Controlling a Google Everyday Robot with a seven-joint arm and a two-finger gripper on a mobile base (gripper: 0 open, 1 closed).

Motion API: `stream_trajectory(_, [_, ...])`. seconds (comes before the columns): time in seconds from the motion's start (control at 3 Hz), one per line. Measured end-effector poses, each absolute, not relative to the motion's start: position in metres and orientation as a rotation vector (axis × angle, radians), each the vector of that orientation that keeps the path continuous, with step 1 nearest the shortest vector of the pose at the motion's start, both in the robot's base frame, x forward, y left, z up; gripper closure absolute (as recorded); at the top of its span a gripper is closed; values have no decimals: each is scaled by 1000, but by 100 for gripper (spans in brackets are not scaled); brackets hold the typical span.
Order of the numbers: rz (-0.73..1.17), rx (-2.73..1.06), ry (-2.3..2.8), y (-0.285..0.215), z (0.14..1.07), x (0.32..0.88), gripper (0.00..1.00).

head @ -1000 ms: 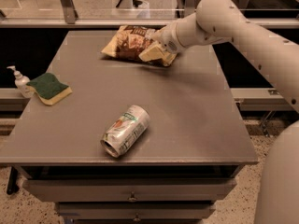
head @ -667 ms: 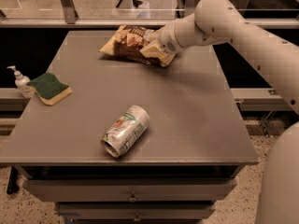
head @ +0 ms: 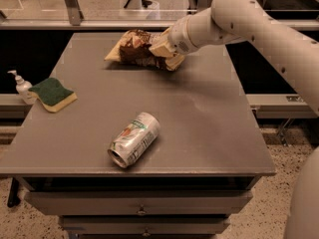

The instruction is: Move brown chip bag near 7up can

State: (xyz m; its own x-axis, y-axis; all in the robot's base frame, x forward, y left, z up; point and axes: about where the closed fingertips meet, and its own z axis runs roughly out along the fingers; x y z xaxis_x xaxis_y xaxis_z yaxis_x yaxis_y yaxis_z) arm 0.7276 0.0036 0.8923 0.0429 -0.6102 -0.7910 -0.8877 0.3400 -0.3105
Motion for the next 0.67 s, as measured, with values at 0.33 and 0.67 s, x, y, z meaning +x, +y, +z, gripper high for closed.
stream_trajectory(0.33, [365, -1399, 1625, -2, 910, 711, 100])
stream_trajectory(0.67, [338, -1429, 1618, -24, 922, 693, 100])
